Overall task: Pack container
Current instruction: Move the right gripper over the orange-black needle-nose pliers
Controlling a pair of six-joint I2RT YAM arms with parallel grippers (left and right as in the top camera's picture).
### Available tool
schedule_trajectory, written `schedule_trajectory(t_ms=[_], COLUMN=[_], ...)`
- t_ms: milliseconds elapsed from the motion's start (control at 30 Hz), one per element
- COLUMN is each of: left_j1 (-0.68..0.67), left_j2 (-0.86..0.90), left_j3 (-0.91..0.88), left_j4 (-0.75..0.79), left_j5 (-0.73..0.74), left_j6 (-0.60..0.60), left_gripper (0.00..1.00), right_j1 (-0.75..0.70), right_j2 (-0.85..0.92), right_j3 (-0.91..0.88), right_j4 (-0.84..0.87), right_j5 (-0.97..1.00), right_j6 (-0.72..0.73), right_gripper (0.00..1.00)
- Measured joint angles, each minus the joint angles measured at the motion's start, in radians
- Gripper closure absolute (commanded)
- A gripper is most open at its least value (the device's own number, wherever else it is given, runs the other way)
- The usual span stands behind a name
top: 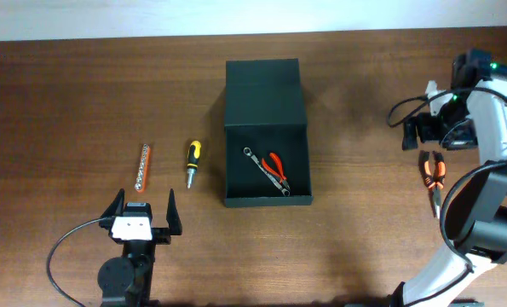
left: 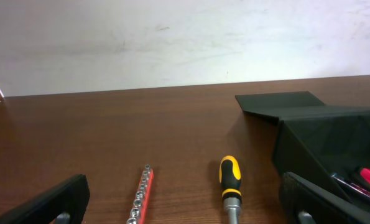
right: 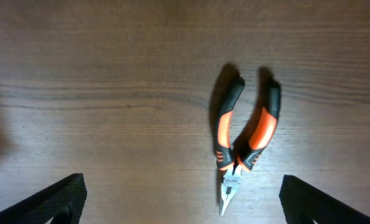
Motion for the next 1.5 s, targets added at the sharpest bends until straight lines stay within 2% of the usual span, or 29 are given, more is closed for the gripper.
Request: schedule_trajectory(t_ms=[300,967,1500], left_j1=[0.0,0.0,0.0], left_j2=[0.0,0.0,0.0], left_j3=[0.0,0.0,0.0], left_j4=[0.0,0.0,0.0], left_j5=[0.0,0.0,0.0], left_j6=[0.0,0.0,0.0], left_gripper=[0.01,0.01,0.01], right_j1=[0.0,0.0,-0.052], right_j2=[0.0,0.0,0.0], right_j3=[-0.169,-0.217,-0.217], right_j4=[0.093,0.19,0.191], right_j5=[0.006,0.021,0.006], right_j6=[0.001,0.005,0.004], right_gripper=[0.01,0.01,0.01])
